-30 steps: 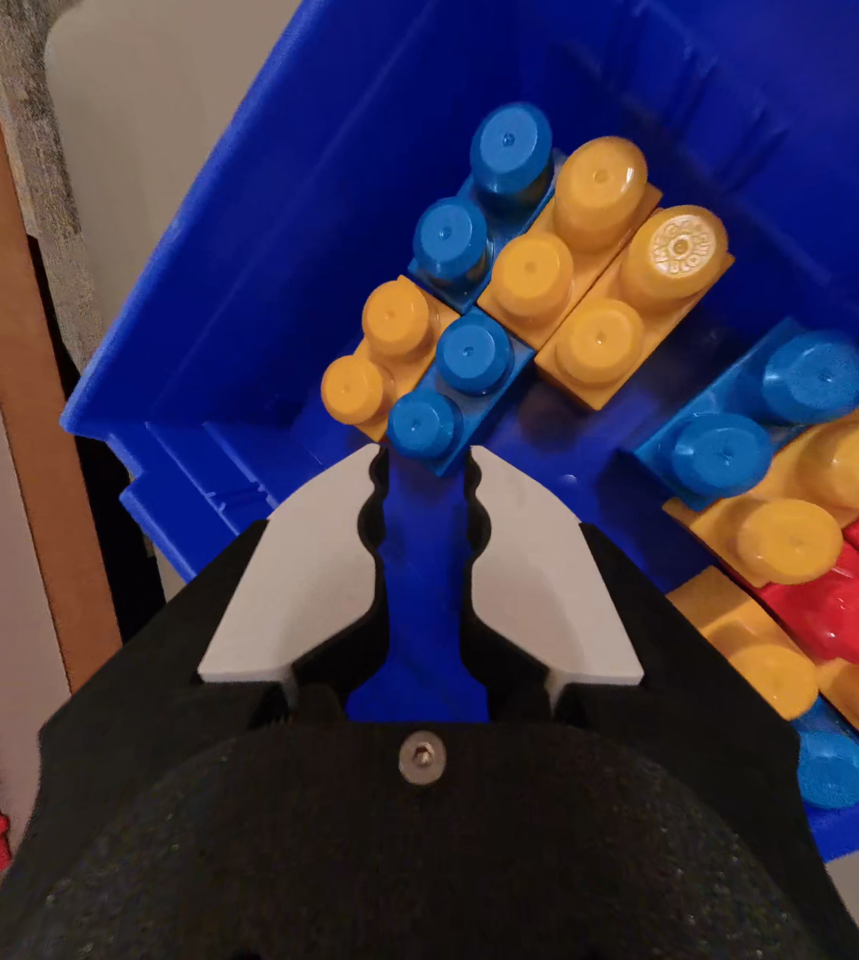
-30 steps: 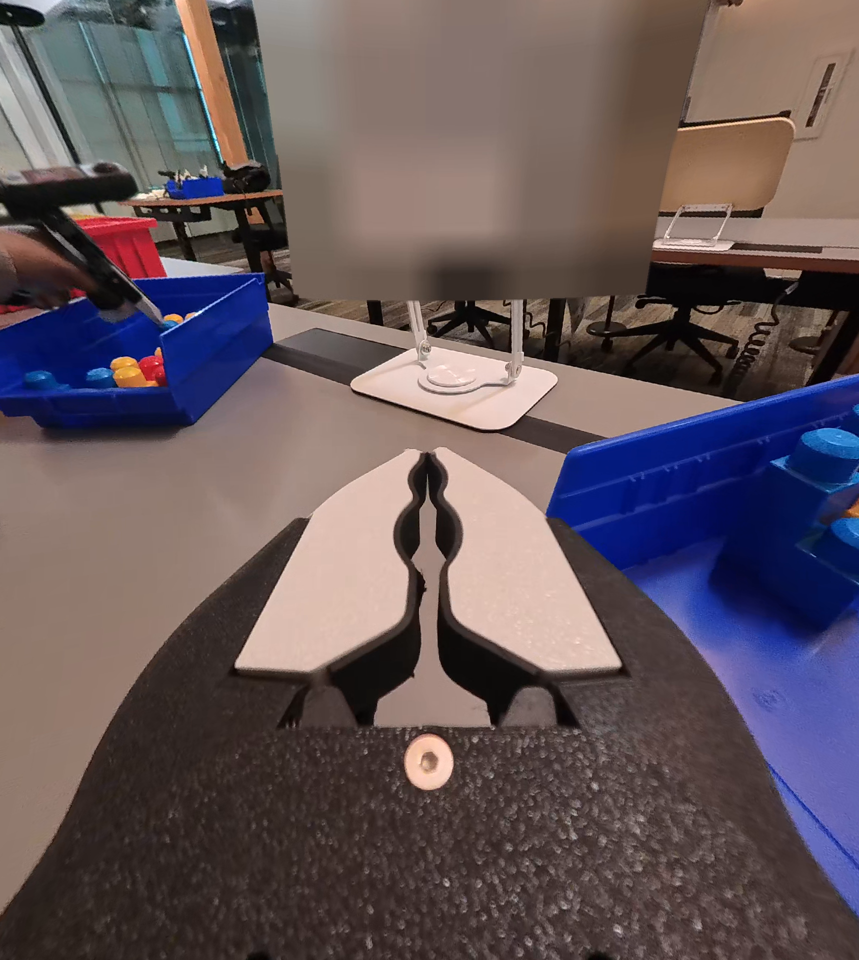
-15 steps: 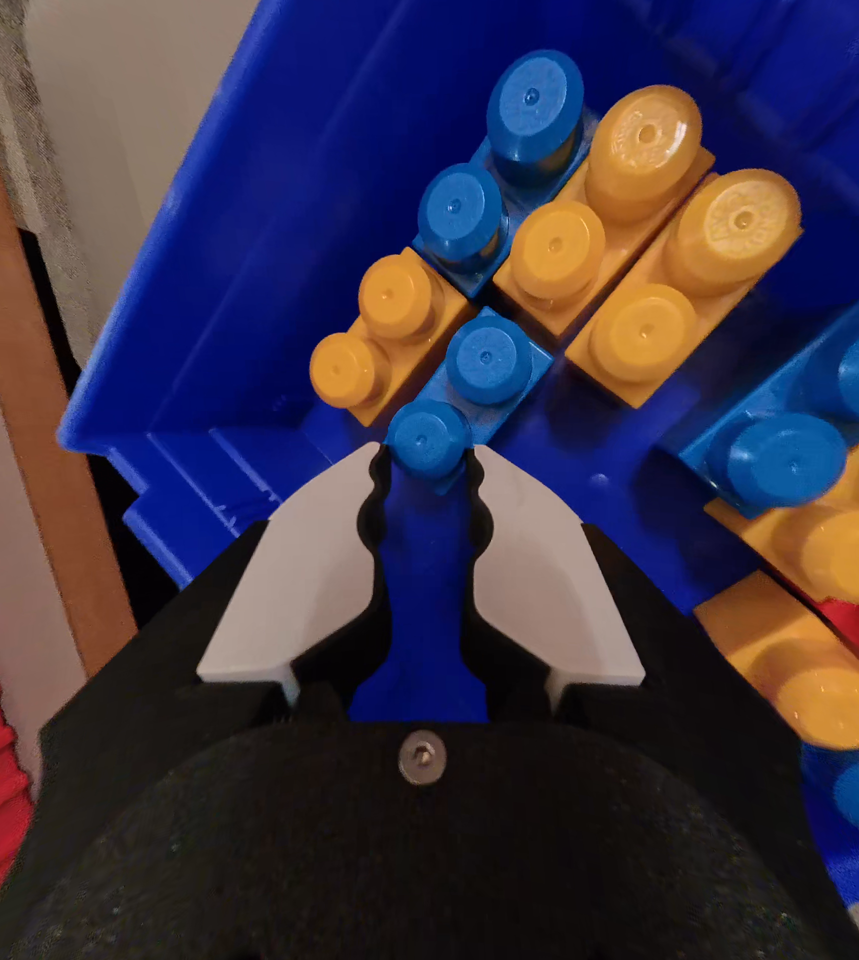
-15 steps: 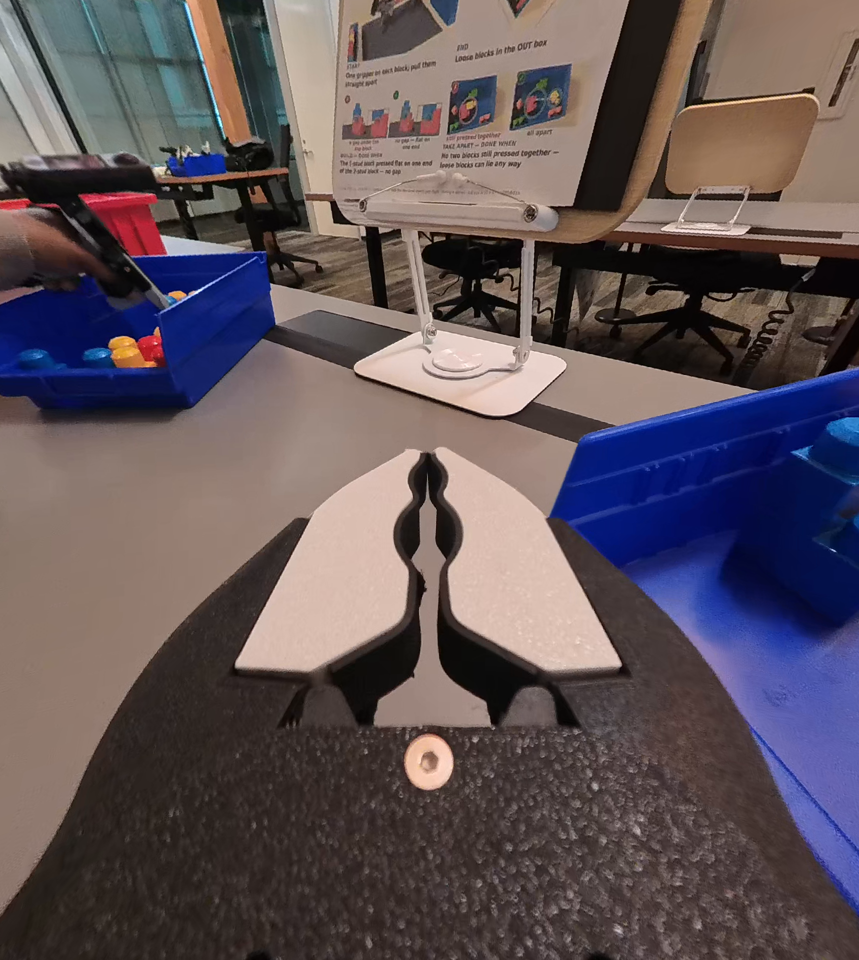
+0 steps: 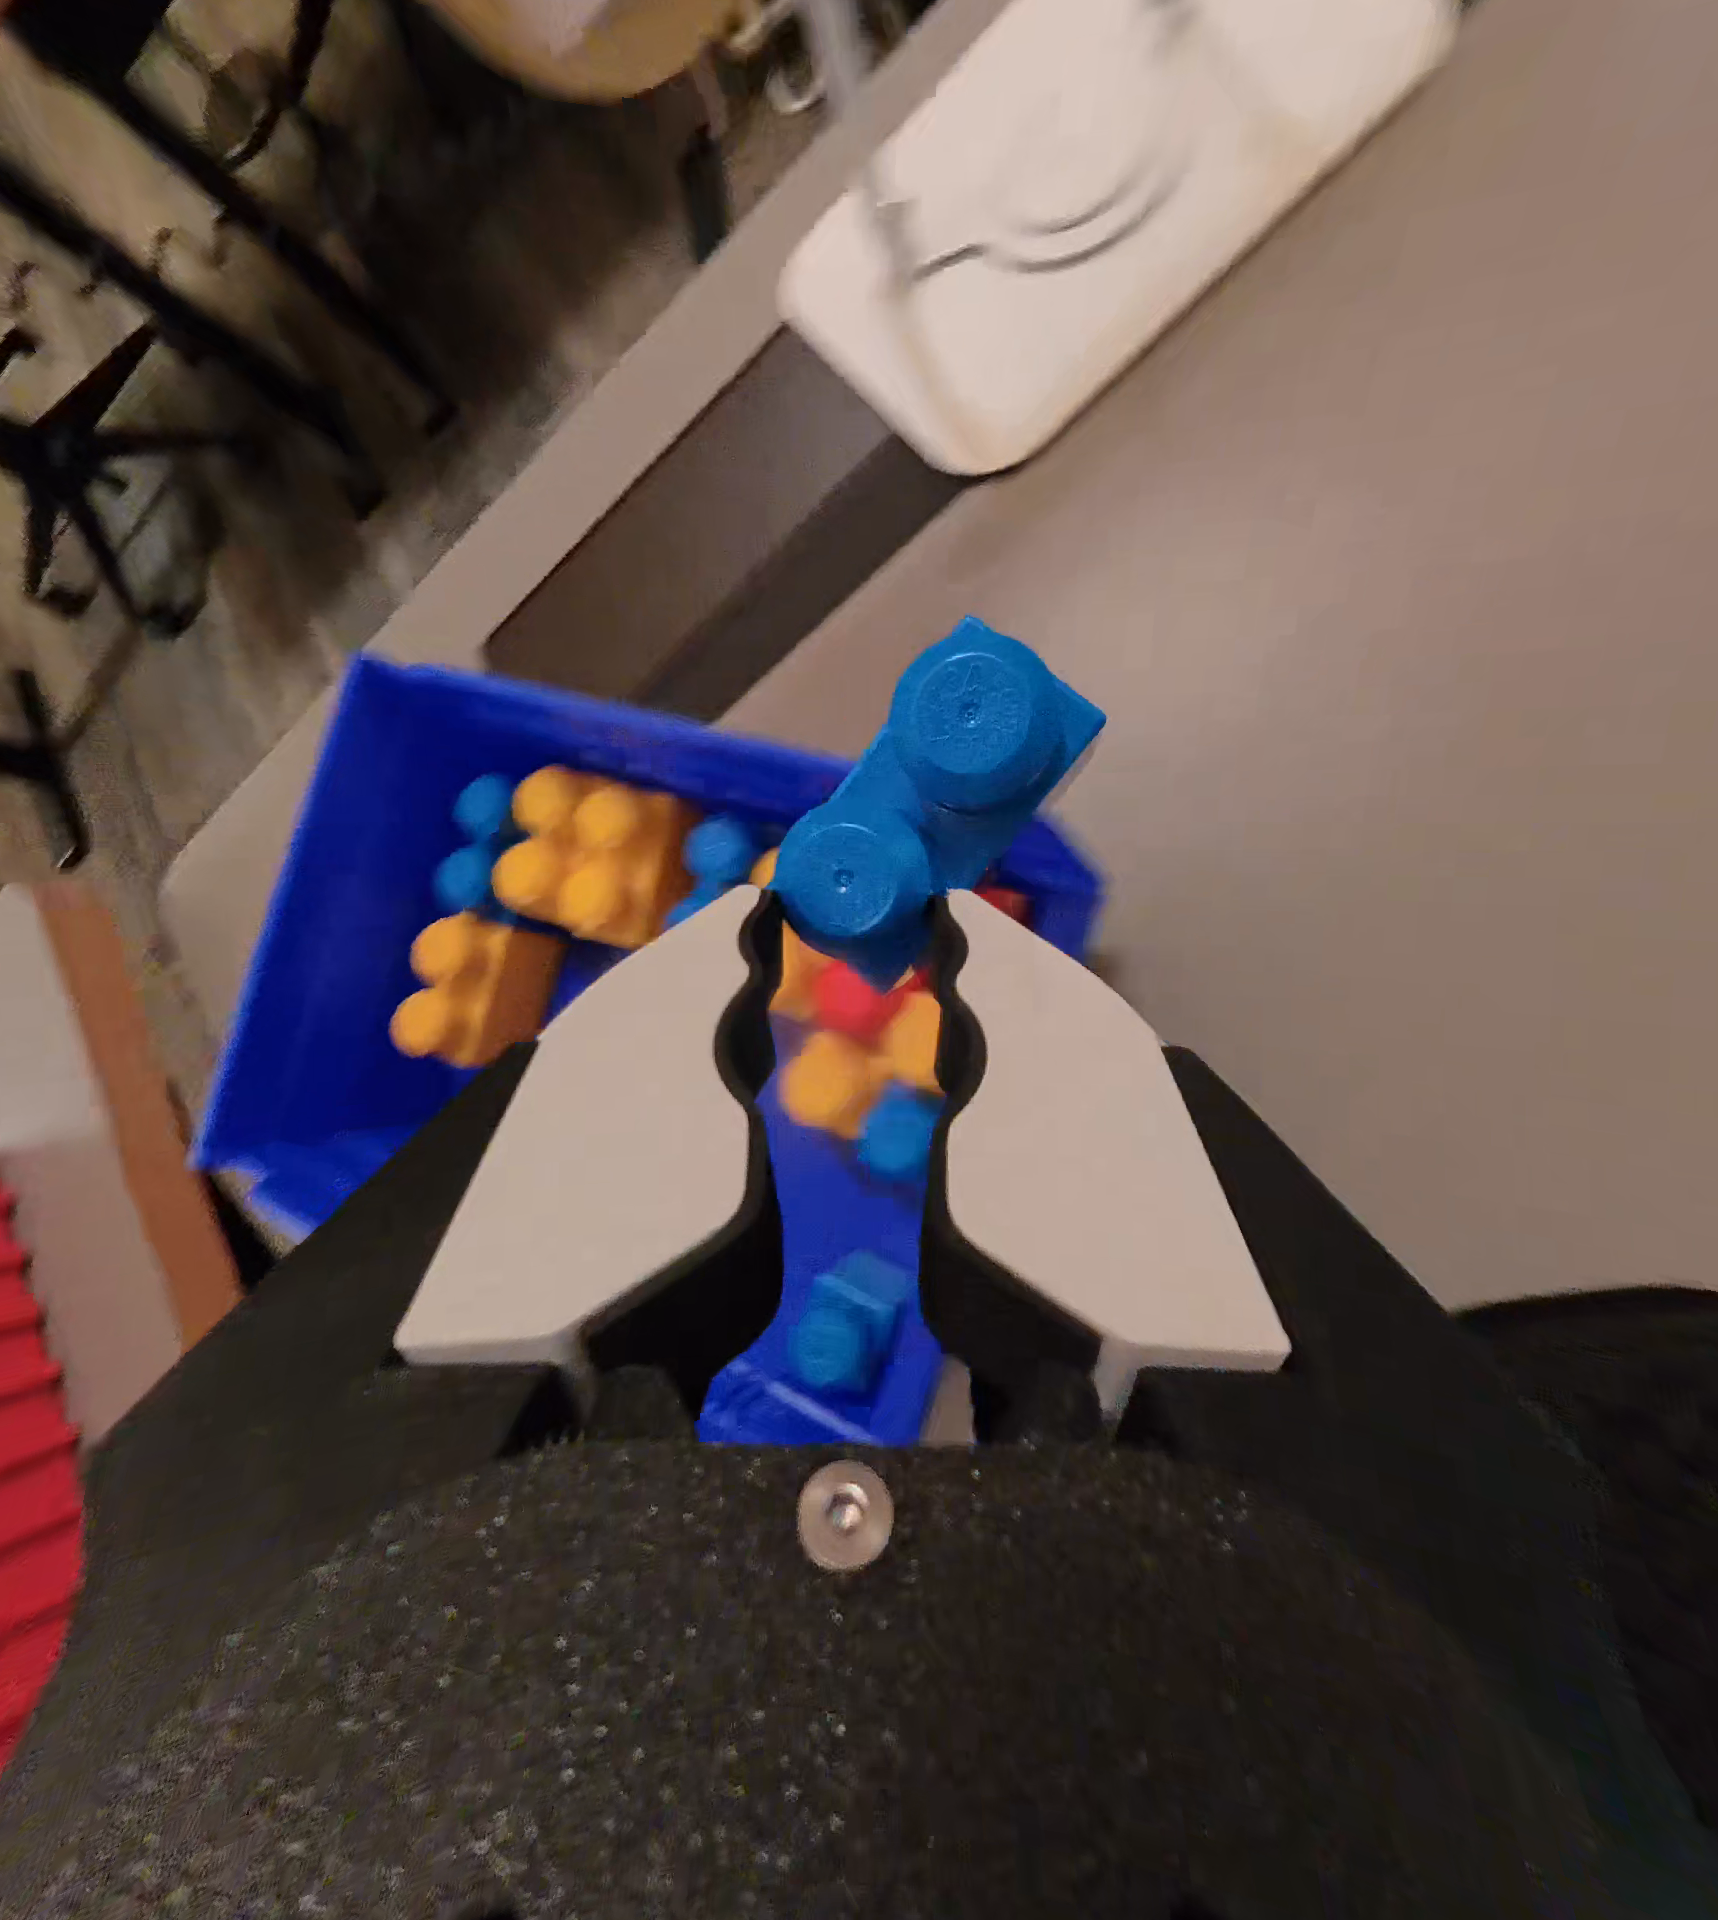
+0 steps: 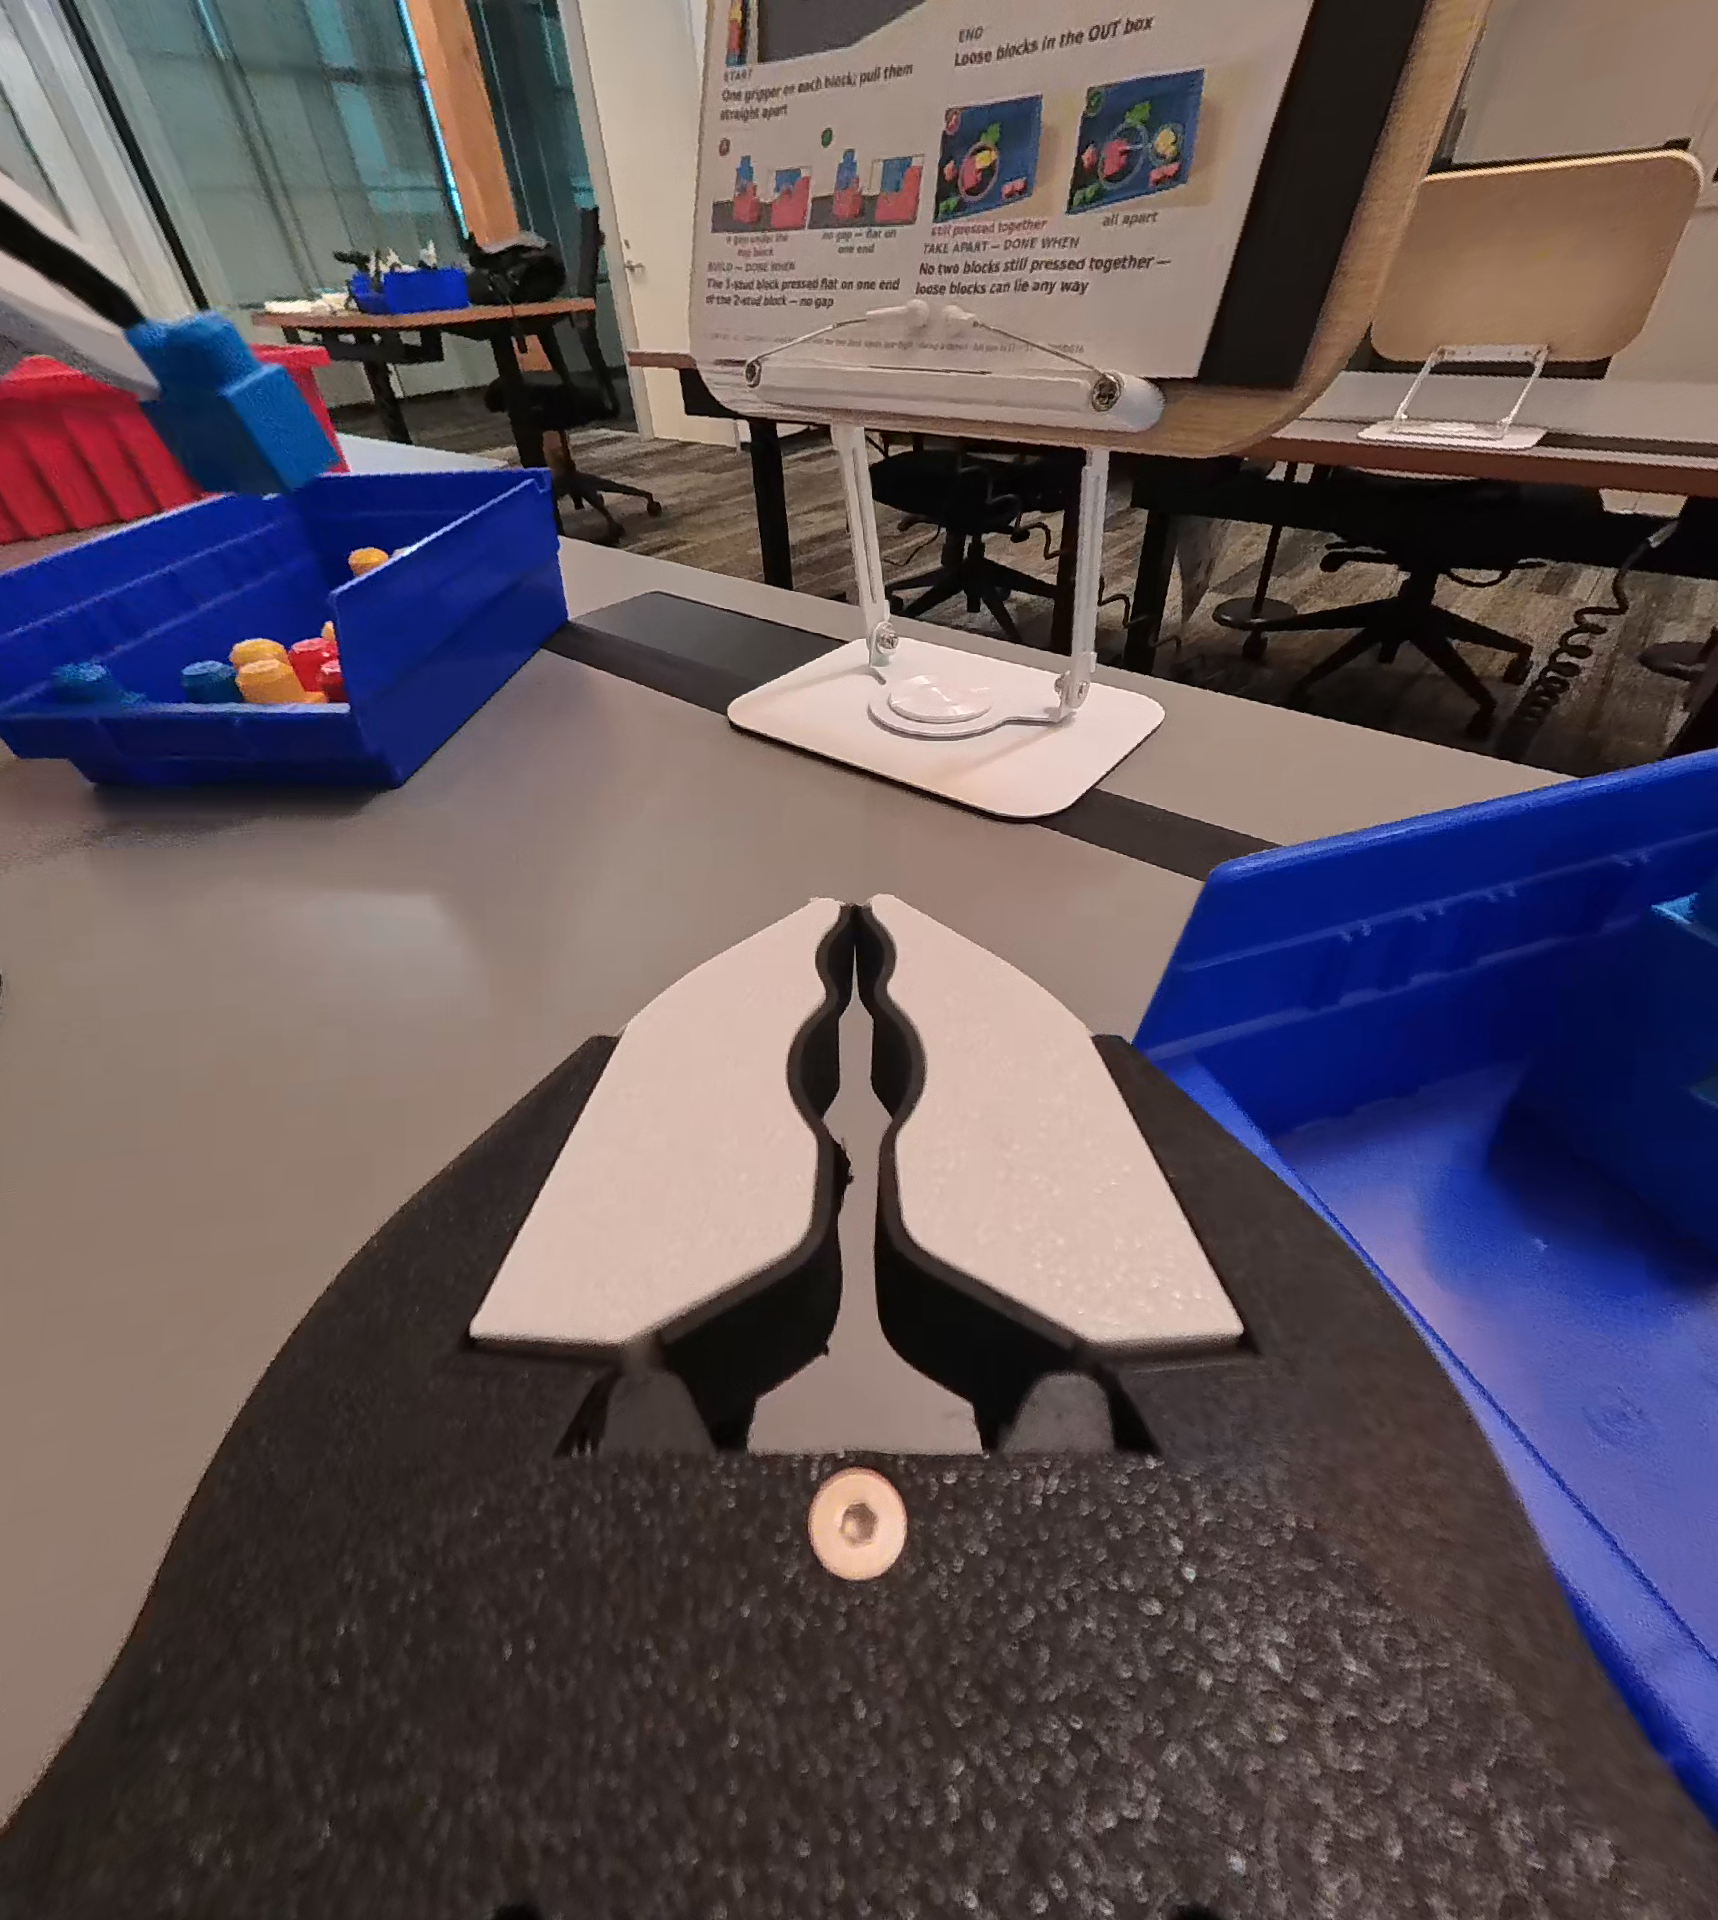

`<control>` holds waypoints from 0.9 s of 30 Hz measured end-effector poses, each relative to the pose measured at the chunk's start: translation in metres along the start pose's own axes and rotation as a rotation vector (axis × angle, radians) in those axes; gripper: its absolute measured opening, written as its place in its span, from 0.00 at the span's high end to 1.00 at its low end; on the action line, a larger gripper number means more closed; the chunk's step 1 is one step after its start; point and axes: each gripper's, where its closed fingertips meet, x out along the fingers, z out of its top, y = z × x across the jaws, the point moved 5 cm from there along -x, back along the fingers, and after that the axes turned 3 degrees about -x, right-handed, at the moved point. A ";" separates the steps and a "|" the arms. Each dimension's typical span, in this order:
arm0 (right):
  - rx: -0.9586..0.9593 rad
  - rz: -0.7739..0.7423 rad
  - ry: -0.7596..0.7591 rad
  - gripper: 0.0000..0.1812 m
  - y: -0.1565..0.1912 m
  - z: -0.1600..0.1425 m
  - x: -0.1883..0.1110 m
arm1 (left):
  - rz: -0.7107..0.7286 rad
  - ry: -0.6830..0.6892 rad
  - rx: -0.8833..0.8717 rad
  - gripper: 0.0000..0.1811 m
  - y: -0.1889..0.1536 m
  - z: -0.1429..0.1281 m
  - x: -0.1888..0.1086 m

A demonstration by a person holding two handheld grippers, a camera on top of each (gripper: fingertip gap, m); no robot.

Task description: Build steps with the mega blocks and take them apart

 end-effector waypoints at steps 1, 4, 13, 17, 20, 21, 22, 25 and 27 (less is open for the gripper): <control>-0.002 -0.001 0.002 1.00 0.000 0.000 0.000 | -0.036 -0.011 0.027 0.85 -0.022 0.004 -0.001; 0.002 -0.004 0.009 1.00 0.000 -0.001 0.000 | -0.158 -0.029 0.082 0.85 -0.087 0.008 0.003; 0.005 -0.013 0.020 1.00 -0.001 -0.003 -0.001 | -0.457 0.014 0.184 0.85 -0.254 0.000 0.027; 0.013 -0.014 0.019 1.00 -0.003 -0.003 -0.003 | -0.509 0.029 0.221 0.85 -0.304 -0.007 0.026; 0.020 -0.007 0.022 1.00 -0.003 -0.004 -0.002 | -0.499 0.028 0.253 0.85 -0.327 -0.010 0.025; 0.021 -0.005 0.026 1.00 -0.003 -0.004 -0.002 | -0.486 0.027 0.260 0.85 -0.332 -0.011 0.026; 0.020 -0.003 0.029 1.00 -0.002 -0.005 -0.001 | -0.475 0.019 0.261 0.85 -0.335 -0.010 0.026; 0.018 0.002 0.035 1.00 -0.002 -0.005 -0.001 | -0.468 -0.007 0.256 0.85 -0.338 -0.010 0.026; 0.019 0.004 0.036 1.00 -0.002 -0.005 -0.001 | -0.485 -0.038 0.233 0.82 -0.335 -0.009 0.024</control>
